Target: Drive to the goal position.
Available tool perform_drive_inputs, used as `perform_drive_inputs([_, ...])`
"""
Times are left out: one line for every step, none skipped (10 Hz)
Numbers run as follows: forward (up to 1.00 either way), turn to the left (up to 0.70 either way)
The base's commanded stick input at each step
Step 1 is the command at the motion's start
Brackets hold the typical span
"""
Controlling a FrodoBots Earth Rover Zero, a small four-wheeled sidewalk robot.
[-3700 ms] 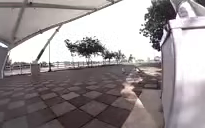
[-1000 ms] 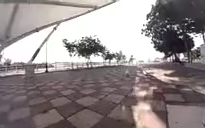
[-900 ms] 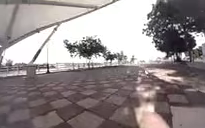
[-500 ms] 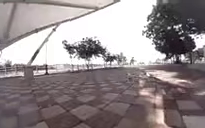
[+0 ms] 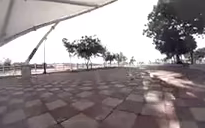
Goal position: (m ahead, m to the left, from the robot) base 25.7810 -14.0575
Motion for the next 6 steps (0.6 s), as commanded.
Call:
perform_drive_inputs([0.70, 0.00])
perform_drive_inputs([0.70, 0.00])
perform_drive_inputs([0.70, 0.00])
perform_drive_inputs([0.70, 0.00])
perform_drive_inputs([0.70, 0.00])
perform_drive_inputs([0.70, 0.00])
